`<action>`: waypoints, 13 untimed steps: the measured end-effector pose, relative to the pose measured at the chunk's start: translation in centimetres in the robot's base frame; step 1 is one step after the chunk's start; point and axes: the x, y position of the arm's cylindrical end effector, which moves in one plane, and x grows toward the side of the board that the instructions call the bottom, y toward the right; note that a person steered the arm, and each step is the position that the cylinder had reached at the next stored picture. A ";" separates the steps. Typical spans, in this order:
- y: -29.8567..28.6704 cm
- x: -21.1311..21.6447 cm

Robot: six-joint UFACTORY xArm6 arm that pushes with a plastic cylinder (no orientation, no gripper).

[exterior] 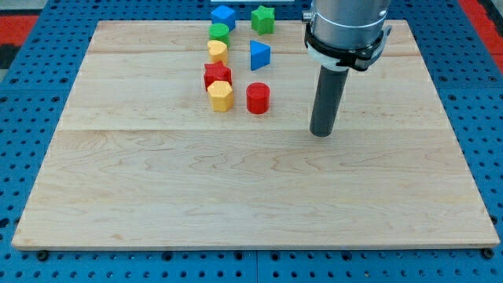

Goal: Move the arm towards the right of the blue triangle

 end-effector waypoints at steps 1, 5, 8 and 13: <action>0.2 0.0; 1.9 -4.3; 1.0 -14.1; -0.9 -17.8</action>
